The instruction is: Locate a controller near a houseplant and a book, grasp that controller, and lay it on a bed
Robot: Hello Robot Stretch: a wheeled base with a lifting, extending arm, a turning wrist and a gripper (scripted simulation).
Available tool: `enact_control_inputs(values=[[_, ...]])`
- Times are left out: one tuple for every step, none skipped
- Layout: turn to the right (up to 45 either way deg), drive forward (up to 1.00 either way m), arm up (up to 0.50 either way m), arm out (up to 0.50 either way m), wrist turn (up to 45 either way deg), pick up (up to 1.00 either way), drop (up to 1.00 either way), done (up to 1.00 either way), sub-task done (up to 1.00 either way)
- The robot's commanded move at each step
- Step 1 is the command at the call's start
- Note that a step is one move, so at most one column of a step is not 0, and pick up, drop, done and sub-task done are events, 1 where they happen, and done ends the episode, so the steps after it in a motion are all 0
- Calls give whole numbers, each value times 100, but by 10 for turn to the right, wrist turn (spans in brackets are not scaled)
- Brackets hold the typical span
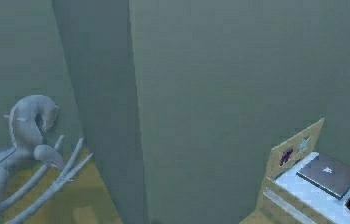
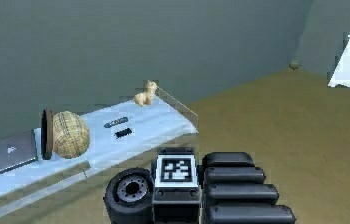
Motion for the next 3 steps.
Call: enact_control_inputs(values=[[450,0,0,0,0,0,0,0,0],[360,0,0,0,0,0,0,0,0],[0,65,0,0,0,0,0,0,0]])
